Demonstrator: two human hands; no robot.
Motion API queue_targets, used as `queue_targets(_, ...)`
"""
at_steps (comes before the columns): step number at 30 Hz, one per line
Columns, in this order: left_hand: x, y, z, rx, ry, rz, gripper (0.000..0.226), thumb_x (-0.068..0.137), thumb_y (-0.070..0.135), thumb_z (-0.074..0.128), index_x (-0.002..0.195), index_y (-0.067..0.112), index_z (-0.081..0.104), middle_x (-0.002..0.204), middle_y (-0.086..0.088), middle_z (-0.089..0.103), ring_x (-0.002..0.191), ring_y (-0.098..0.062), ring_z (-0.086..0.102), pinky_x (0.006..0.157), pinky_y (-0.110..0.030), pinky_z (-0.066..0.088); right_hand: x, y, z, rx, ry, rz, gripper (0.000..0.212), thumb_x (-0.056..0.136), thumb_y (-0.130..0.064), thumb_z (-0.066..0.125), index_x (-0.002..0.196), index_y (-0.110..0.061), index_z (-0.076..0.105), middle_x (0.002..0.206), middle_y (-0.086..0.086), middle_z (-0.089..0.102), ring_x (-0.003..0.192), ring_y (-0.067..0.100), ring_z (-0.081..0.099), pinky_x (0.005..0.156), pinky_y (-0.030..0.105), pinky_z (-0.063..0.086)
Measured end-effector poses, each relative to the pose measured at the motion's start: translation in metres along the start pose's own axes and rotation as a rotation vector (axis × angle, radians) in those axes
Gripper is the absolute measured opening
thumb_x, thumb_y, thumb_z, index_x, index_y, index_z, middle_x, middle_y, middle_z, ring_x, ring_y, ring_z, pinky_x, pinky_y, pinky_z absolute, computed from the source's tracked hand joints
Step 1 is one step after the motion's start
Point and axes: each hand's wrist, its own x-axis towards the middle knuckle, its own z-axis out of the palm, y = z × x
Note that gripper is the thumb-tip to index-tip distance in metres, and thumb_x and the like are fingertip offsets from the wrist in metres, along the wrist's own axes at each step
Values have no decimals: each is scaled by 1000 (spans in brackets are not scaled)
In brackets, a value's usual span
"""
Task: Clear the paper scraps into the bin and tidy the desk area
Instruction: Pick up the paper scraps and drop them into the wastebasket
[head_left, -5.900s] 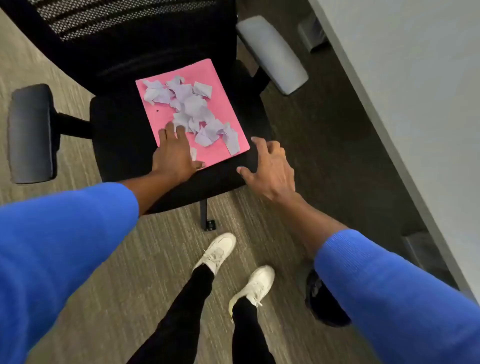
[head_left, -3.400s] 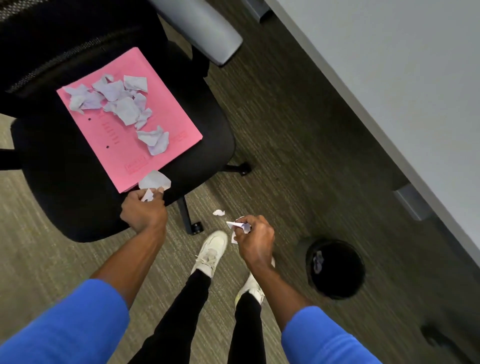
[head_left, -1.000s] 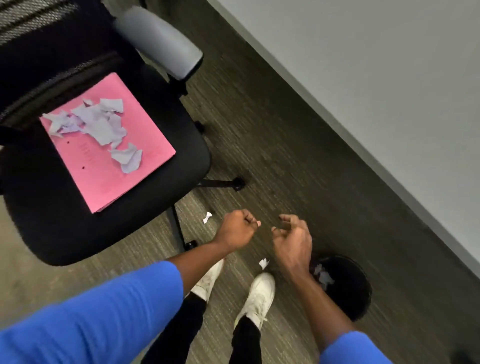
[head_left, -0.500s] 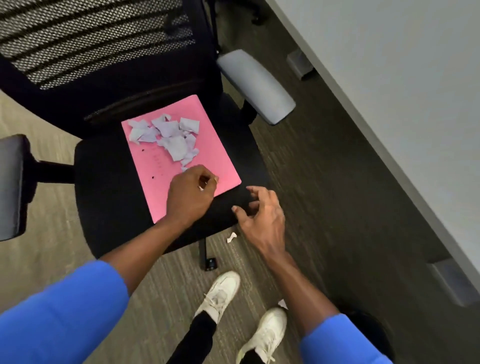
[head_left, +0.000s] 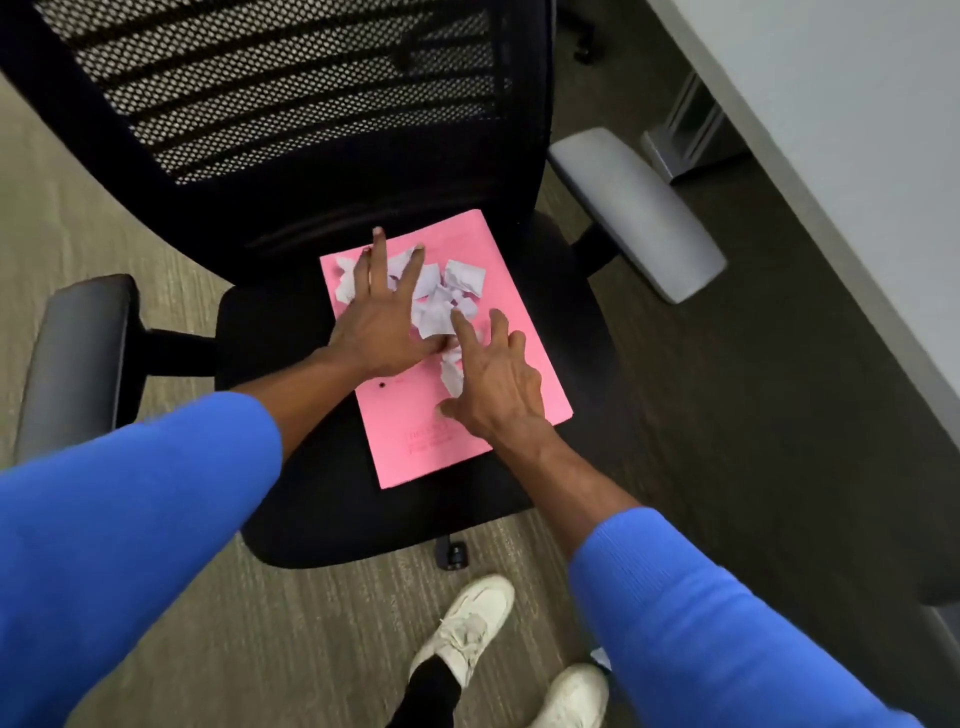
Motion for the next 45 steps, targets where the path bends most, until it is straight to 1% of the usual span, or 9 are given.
queue_targets(4,20,-3,1,67,-103,100,119,81,70,76,170,40,3,178,-7,-24,165,-43,-3,120,-67,34,25,-7,1,-58,1,4,120,73,-37,93,163,-33,14,169,16,10,136,41,37,82,50,54)
queue_targets(7,23,-8,3,107,-155,123,96,91,59,72,168,37,21,180,-10,-8,162,-45,6,124,-67,30,36,-8,-2,-74,14,-42,108,78,-27,89,162,-30,21,166,12,19,128,40,44,71,45,45)
queue_targets(14,13,-11,6,-35,-13,139,50,94,25,77,142,23,62,162,-10,36,138,-37,36,110,-47,39,38,-2,-5,-20,57,-92,62,90,-16,74,147,-21,49,148,9,46,116,34,53,84,47,56)
queue_targets(17,9,-13,7,-72,42,161,35,93,20,79,127,17,71,150,-9,48,129,-34,43,105,-38,36,32,1,-5,19,130,-113,45,95,-15,68,139,-16,59,135,9,55,108,31,57,80,45,56)
queue_targets(20,3,-10,8,-79,107,166,25,96,13,73,121,8,72,134,-10,57,120,-32,49,101,-41,45,24,8,-3,38,205,-114,28,100,-16,63,128,-11,67,120,8,60,99,30,60,75,44,57)
queue_targets(26,-8,4,6,-63,210,188,14,98,3,68,106,-1,77,108,-14,72,106,-36,60,87,-50,50,12,23,-1,127,327,-119,24,94,-5,70,117,-4,76,110,11,66,91,31,66,72,43,59)
queue_targets(34,-30,33,9,-154,311,192,13,98,4,69,103,0,80,104,-15,75,101,-34,62,86,-42,49,-7,31,-4,279,444,-37,17,87,-6,78,104,-6,81,101,5,67,82,22,67,68,28,51)
queue_targets(41,-65,69,20,-280,347,123,9,96,2,71,98,-2,78,99,-15,73,99,-34,64,85,-36,46,-47,48,-8,461,547,82,20,85,-12,84,105,-9,82,102,0,70,84,15,71,73,16,48)
queue_targets(45,-88,97,34,-339,316,116,7,95,3,73,97,0,79,99,-13,73,101,-34,64,85,-33,45,-82,66,-7,524,597,150,19,83,-11,86,101,-9,83,98,1,72,83,15,71,73,23,56)
